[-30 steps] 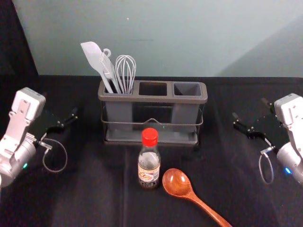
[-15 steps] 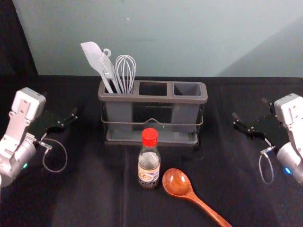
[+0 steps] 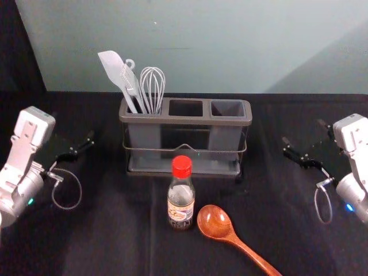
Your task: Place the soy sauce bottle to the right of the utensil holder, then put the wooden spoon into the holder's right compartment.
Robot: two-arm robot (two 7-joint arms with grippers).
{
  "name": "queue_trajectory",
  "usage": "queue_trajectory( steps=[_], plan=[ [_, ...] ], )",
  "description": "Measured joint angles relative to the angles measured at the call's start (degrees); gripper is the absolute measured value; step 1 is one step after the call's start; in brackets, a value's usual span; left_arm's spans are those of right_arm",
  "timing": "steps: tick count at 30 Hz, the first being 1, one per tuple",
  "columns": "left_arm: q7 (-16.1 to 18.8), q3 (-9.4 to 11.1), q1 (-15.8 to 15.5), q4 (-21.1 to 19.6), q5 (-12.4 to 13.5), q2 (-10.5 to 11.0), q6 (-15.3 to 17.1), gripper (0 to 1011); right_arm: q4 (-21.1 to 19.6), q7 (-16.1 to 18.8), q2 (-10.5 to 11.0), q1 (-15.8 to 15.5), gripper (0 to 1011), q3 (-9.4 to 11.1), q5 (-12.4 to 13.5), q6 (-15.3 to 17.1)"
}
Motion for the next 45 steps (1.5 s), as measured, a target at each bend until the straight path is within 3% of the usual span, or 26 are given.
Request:
queue_trajectory(
  steps=[6, 13, 23, 33, 40, 45],
  plan=[
    [0.00, 0.00, 0.00, 0.00, 0.00, 0.00, 0.00, 1000, -0.62, -0.22, 0.06, -0.70, 1002, 0.50, -0.44, -0.40],
    [0.00, 0.00, 0.00, 0.00, 0.00, 0.00, 0.00, 1000, -5.78, 0.02, 1.25, -7.19, 1002, 3.77, 2.18, -3.31],
    [0.00, 0.00, 0.00, 0.00, 0.00, 0.00, 0.00, 1000, -12.69, 2.02, 2.69, -15.00, 1002, 5.42, 3.99, -4.24],
    [0.00, 0.00, 0.00, 0.00, 0.00, 0.00, 0.00, 1000, -18.89, 7.41, 4.38, -19.53, 1002, 4.16, 4.64, -2.79],
    [0.00, 0.00, 0.00, 0.00, 0.00, 0.00, 0.00, 1000, -21.16, 11.36, 4.78, -20.00, 1002, 2.45, 4.63, -0.33],
    [0.00, 0.00, 0.00, 0.00, 0.00, 0.00, 0.00, 1000, -21.54, 16.31, 4.25, -19.59, 1002, 1.49, 7.08, 0.56]
  ],
)
